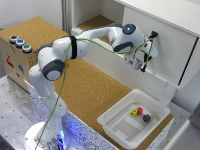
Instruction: Push the door to the left
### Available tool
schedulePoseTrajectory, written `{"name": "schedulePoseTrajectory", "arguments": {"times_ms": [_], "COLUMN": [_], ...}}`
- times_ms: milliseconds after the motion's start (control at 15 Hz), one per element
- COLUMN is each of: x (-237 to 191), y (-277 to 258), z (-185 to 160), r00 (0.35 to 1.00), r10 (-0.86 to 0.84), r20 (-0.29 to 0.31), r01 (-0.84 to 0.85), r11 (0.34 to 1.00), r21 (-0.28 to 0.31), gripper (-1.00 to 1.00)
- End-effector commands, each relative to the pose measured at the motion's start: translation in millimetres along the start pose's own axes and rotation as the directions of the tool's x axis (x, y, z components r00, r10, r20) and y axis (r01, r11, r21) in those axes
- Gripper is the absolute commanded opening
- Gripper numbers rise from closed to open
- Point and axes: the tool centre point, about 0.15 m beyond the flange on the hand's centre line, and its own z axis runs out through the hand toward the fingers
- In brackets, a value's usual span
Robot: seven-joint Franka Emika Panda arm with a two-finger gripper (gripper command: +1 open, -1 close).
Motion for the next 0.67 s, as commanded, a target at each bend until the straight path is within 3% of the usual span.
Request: {"name": "schedulePoseTrajectory", "arguments": {"times_ms": [0,267,600], "x": [-17,-35,-49], "y": [-36,-76,-130], "z": [16,1,-13], "r00": [1.000,0.999,0.999], "r10": [-0.011,-0.034,-0.049], "r20": [0.008,0.006,-0.011], "r01": [0.010,0.033,0.049], "r11": [0.994,0.992,0.996], "r21": [0.105,0.124,0.079], "gripper": [-1.00,-1.00,-1.00]}}
